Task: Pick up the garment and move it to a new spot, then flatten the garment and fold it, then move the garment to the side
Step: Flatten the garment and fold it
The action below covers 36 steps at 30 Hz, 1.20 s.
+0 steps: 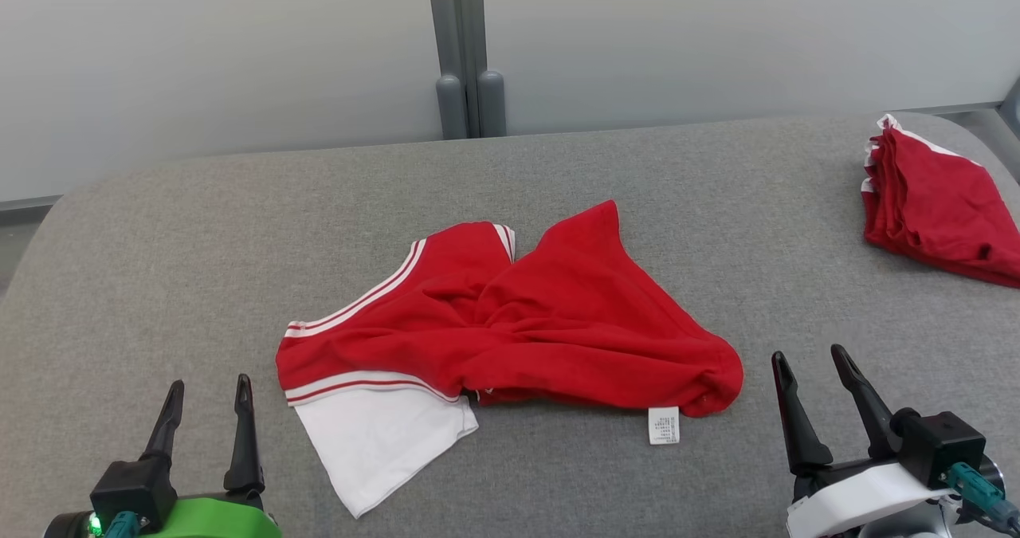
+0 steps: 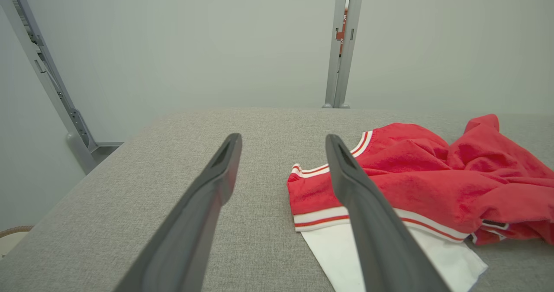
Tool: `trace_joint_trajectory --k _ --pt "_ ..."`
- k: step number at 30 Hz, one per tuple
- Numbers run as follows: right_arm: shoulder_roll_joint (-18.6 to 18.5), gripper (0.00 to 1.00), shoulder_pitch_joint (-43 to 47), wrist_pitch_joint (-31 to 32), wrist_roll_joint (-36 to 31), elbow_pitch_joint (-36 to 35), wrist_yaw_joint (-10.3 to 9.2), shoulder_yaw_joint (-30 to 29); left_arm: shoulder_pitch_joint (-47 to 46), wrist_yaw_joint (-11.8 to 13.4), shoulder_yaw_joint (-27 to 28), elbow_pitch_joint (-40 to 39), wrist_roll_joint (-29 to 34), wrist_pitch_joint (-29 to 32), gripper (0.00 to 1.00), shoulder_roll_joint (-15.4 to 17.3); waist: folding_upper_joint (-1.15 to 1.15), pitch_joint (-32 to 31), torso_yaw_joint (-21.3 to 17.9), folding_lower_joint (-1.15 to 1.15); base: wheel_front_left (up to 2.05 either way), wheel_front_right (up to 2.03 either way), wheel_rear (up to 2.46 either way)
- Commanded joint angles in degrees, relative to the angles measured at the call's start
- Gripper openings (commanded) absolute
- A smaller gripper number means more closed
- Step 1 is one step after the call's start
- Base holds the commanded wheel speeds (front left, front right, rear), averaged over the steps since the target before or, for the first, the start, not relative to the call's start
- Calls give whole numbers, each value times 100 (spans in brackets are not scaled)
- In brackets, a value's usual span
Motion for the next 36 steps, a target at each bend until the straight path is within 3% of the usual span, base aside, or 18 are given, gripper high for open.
trace_joint_trajectory --k 1,29,36 --pt "-27 100 24 -15 -49 57 -4 -8 43 -31 11 -3 39 -17 100 -1 0 -1 1 0 0 0 0" --pt "28 100 -5 237 -154 18 -4 -34 -130 12 40 435 83 -17 100 -29 0 -5 69 0 0 0 0" --pt "27 100 6 225 -93 201 -4 -17 57 -34 -268 701 -1 -17 100 -81 0 34 84 0 0 0 0"
